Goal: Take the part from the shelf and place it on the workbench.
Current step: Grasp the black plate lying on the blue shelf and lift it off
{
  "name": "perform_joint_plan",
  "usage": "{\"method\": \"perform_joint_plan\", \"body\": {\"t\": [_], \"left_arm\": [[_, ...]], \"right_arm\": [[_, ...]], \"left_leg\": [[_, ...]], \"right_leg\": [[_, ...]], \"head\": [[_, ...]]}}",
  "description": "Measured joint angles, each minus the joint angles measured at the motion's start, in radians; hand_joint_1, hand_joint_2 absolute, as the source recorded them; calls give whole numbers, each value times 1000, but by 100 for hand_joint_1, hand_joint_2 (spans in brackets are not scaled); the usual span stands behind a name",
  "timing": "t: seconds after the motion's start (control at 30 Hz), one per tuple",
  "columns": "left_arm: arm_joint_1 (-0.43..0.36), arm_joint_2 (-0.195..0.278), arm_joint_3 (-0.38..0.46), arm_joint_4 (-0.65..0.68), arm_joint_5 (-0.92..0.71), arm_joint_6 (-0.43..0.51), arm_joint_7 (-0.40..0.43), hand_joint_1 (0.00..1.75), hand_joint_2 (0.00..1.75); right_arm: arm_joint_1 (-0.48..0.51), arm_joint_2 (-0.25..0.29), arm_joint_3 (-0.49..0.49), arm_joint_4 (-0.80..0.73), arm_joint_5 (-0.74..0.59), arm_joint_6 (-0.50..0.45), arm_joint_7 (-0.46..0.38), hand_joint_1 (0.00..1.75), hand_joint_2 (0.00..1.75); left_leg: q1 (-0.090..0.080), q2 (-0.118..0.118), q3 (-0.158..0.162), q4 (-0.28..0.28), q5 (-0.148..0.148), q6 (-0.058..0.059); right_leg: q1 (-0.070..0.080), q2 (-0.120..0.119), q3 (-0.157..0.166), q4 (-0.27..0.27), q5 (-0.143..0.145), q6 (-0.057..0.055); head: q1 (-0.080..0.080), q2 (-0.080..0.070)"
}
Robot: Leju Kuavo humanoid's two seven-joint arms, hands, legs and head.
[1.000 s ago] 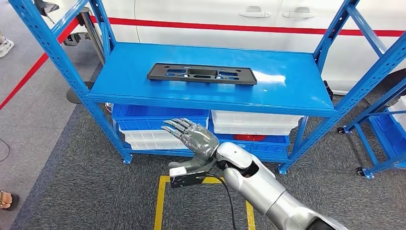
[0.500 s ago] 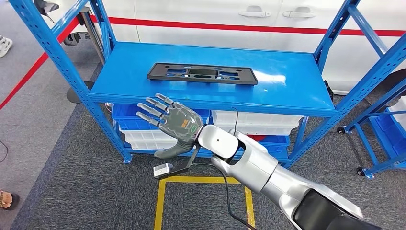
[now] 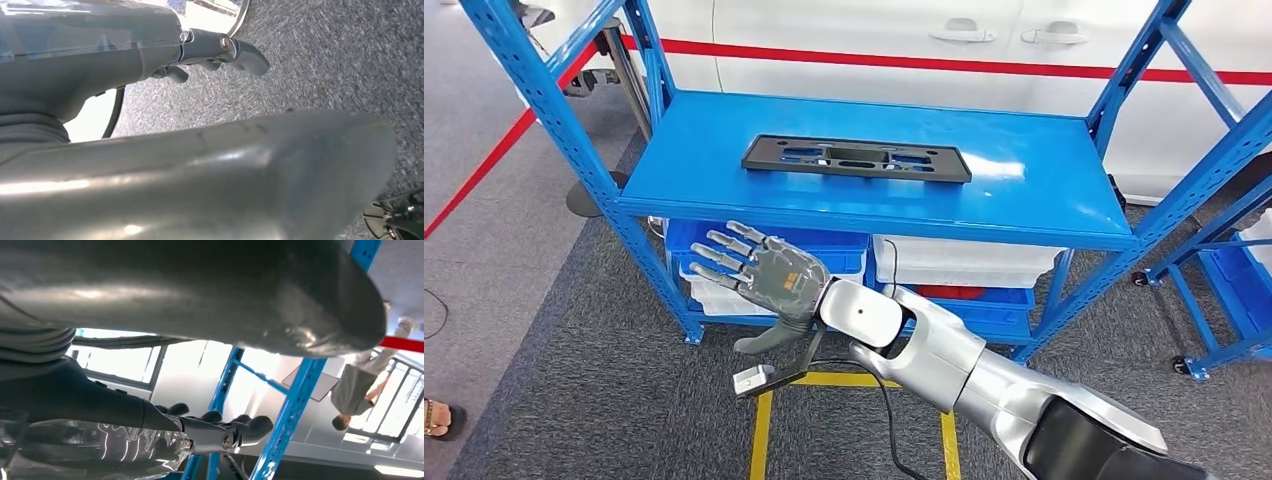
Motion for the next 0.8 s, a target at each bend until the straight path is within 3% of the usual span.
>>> {"method": "perform_joint_plan", "body": {"t": [0.07,0.1,0.2,0.23,0.27,0.3,0.37,0.43,0.47,0.53,0.57,0.6,0.63,0.67,0.73,0.77,0.8], "left_arm": [[3,0,2,0,1,0,1,0,0],[5,-1,2,0,1,-1,1,0,0],[10,-3,3,1,1,-2,1,0,0],[9,-4,4,1,1,-2,1,0,0],[8,-6,5,2,1,-3,2,0,0],[7,-6,5,2,1,-4,3,0,0],[3,-5,6,2,0,-4,5,0,0],[0,-5,7,2,-1,-4,7,0,0],[-1,-5,7,2,-1,-4,10,0,0],[-1,-5,8,2,0,-3,17,0,0],[1,-5,9,2,0,-3,20,0,0],[3,-5,10,2,0,-3,22,0,0],[5,-4,10,2,-1,-3,23,0,0],[7,-3,10,2,-2,-3,24,0,0],[11,-3,10,2,-3,-3,23,0,0],[12,-4,10,3,-4,-4,23,0,0],[12,-4,10,3,-4,-4,23,0,0]], "right_arm": [[3,1,8,8,-3,0,-3,0,0],[4,1,11,12,-4,-1,-3,0,0],[5,2,18,19,-7,-1,-3,0,0],[6,3,20,21,-8,-1,-3,0,0],[6,3,22,23,-8,-1,-3,0,0],[6,4,23,25,-8,-1,-3,0,0],[4,8,23,24,-9,-2,-3,0,0],[-1,13,25,23,-11,-2,-3,0,0],[-1,15,26,23,-12,-2,-3,0,0],[-2,18,30,23,-14,-2,-4,0,0],[-1,18,32,23,-15,-1,-4,0,0],[-1,18,34,23,-16,-1,-4,0,0],[-1,18,37,23,-17,-1,-4,0,0],[-1,18,39,23,-19,0,-5,0,0],[-1,17,43,24,-25,2,-7,0,0],[-1,17,45,25,-29,4,-9,0,0],[-2,17,46,26,-32,5,-10,0,0]], "left_leg": [[-5,-2,14,0,-11,-1],[-6,-4,25,1,-19,-3],[-10,-7,63,0,-51,-13],[-10,-7,72,-1,-62,-18],[-10,-6,83,-2,-69,-25],[-11,-6,91,1,-70,-33],[-10,-3,89,42,-51,-48],[-6,-1,34,151,-25,-60],[-2,-1,-8,212,-32,-67],[6,0,-86,281,-103,-81],[11,0,-113,282,-144,-87],[14,1,-128,260,-163,-92],[18,2,-135,217,-150,-94],[22,3,-135,157,-96,-95],[24,11,-133,50,53,-89],[23,12,-134,24,103,-81],[20,13,-137,19,122,-72]], "right_leg": [[7,1,-71,72,4,-8],[11,1,-80,56,28,-14],[27,0,-34,-129,146,-38],[33,-1,-20,-174,166,-45],[38,-1,-11,-200,174,-52],[41,0,-5,-204,161,-57],[38,3,26,-213,147,-69],[32,2,67,-224,132,-80],[31,1,84,-229,122,-84],[29,4,112,-235,100,-86],[27,6,126,-236,88,-84],[25,8,142,-236,74,-81],[23,10,159,-236,60,-77],[20,11,175,-235,46,-72],[21,12,196,-227,18,-59],[23,12,200,-225,6,-51],[24,13,202,-224,-2,-44]], "head": [[0,0],[0,0],[0,0],[0,0],[0,0],[0,0],[1,0],[0,0],[0,0],[0,0],[0,0],[0,0],[0,0],[0,0],[0,0],[0,0],[0,0]]}}
